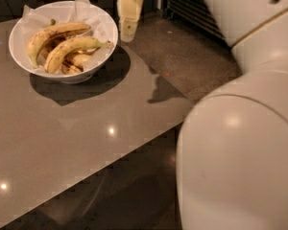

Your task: Pick banana from white bowl

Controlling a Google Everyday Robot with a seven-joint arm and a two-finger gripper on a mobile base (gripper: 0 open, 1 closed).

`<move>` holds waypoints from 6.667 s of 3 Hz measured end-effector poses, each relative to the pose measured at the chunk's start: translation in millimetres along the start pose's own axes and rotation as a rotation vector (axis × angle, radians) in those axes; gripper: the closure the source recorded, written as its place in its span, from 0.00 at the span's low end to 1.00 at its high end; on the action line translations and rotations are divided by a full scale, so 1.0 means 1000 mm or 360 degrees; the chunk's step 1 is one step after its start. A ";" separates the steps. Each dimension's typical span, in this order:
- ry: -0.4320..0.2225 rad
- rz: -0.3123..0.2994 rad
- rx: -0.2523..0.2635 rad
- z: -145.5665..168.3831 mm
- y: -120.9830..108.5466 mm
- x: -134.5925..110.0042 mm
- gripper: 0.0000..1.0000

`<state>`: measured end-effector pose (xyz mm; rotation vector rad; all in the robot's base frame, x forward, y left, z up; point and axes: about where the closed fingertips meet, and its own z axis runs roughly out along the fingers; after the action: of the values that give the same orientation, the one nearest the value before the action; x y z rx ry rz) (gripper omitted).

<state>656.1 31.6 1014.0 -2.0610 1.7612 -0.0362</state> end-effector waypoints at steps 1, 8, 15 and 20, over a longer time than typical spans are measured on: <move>-0.0012 -0.0040 -0.0039 0.021 -0.011 -0.020 0.06; 0.0032 -0.0164 -0.0225 0.119 -0.030 -0.084 0.44; 0.0057 -0.0091 -0.0219 0.126 -0.033 -0.064 1.00; -0.0250 0.0022 -0.0177 0.077 -0.006 -0.046 1.00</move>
Offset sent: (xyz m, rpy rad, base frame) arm 0.0138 0.0410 -0.0233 -0.1009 0.1440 0.0846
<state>675.5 99.3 957.3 -2.0662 1.7158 0.2266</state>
